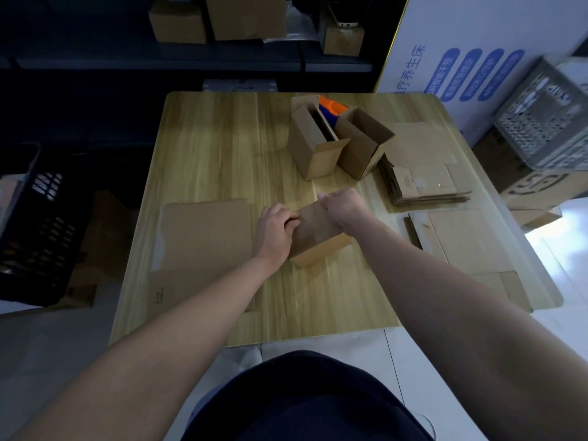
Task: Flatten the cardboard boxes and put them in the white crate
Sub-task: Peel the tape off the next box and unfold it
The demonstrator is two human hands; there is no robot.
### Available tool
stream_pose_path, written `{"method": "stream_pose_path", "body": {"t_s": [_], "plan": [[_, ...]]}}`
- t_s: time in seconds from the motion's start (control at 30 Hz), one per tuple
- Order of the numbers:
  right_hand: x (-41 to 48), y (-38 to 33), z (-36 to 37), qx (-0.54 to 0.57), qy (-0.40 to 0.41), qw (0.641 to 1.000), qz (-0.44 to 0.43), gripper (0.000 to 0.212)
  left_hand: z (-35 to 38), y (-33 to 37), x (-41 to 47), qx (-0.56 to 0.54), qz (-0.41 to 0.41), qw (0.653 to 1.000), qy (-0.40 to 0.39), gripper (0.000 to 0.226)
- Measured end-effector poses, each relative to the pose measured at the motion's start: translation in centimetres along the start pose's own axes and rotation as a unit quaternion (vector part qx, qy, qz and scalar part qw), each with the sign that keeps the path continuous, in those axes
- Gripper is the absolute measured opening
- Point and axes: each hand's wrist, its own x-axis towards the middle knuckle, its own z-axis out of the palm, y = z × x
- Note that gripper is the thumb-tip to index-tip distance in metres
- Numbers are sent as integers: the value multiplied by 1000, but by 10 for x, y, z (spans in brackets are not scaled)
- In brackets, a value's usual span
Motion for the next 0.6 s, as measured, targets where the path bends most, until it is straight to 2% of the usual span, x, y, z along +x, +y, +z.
{"method": "stream_pose_path", "body": {"t_s": [0.23,0.37,0.43,0.6], "plan": [[2,2,1,1,10,1000,3,41,2,-1,3,-8,8,1000,0,10],[3,3,1,0,9,1000,6,41,0,1,14,-10,-19,999,-36,9],[3,2,1,1,5,1000,10,40,-1,4,19,23,-22,998,-52,9],[4,2,1,-3,10,1000,11,40,0,10,19,143,32,987,-66,10]]}}
